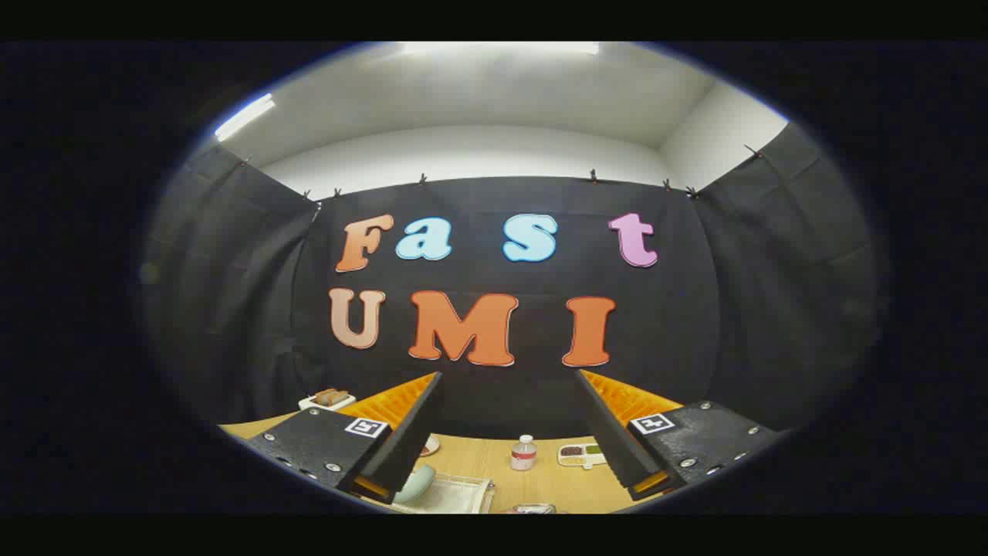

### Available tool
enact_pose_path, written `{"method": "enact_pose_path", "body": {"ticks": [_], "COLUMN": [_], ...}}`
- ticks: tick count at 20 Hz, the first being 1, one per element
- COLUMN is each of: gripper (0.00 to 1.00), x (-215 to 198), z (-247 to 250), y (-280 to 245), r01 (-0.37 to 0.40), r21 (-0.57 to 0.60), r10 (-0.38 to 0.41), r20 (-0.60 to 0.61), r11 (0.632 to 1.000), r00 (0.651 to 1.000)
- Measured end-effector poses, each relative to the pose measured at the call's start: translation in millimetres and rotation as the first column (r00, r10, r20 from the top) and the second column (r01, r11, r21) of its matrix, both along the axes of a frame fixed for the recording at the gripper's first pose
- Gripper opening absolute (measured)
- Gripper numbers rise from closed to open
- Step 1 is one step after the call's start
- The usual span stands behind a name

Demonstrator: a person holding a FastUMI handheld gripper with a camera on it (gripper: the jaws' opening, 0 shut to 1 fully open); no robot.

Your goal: Take the plate from the dish rack, then take the spoon from the basket and place it into the plate.

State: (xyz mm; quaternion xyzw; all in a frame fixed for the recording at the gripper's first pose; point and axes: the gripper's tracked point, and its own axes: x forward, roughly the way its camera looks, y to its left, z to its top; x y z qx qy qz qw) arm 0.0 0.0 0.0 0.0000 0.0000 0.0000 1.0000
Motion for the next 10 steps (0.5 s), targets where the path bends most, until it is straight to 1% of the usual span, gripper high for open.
{"method": "enact_pose_path", "body": {"ticks": [6, 10], "gripper": [0.98, 0.98], "x": [5.4, 10.7], "z": [7.3, 13.4], "y": [23.0, 29.6], "r01": [-0.023, -0.033], "r21": [0.004, 0.01], "r10": [0.023, 0.034], "r20": [-0.009, -0.015], "r11": [1.0, 0.999], "r00": [1.0, 0.999]}}
